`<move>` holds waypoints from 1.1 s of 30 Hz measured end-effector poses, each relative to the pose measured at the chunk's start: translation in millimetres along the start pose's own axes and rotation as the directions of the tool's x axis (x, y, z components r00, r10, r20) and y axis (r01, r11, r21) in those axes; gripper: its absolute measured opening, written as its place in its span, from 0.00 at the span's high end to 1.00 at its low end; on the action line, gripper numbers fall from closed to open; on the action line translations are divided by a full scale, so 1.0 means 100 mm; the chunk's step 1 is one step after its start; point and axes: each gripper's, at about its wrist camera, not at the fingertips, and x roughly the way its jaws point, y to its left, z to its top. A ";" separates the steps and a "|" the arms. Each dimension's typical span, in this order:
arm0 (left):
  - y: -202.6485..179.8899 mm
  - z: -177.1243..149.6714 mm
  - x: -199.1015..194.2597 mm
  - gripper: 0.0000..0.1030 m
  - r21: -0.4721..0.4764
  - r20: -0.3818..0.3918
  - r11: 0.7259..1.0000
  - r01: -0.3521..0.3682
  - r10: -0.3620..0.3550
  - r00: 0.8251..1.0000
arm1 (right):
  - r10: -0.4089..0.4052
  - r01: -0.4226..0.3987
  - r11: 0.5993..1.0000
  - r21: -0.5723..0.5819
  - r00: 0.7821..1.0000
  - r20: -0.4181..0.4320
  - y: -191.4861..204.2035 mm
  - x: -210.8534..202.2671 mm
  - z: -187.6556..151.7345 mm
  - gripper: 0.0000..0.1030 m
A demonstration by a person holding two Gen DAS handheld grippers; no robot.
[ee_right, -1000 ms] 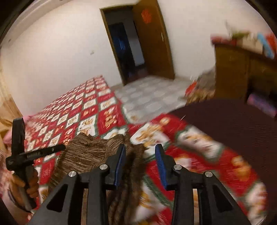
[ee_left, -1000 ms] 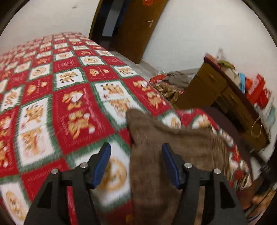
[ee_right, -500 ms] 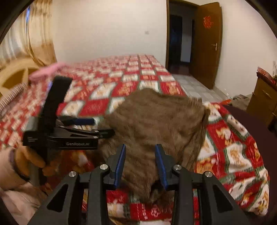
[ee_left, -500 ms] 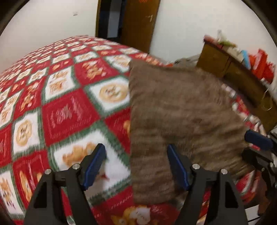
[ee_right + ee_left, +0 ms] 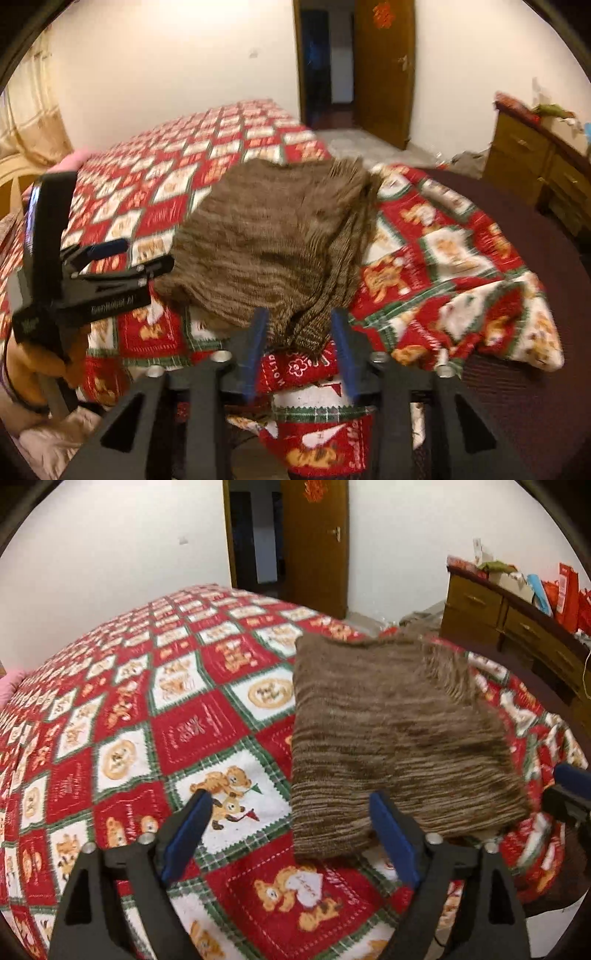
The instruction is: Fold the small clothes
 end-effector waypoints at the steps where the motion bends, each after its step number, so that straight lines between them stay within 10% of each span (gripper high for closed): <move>1: 0.00 0.00 -0.09 0.11 -0.004 0.014 1.000 0.005 -0.005 1.000 | -0.008 0.008 1.000 0.005 1.000 0.014 0.02 -0.03 0.01 0.24; 26: -0.33 0.05 -1.28 0.00 0.023 0.155 0.992 -0.121 0.116 0.981 | -0.108 0.092 0.990 0.108 0.982 0.153 0.05 -1.12 0.16 0.22; 33: -0.41 0.04 -1.89 0.00 -0.016 0.367 0.979 -0.205 0.196 0.909 | -0.130 0.101 0.989 0.105 0.935 0.329 0.09 -1.61 0.15 0.22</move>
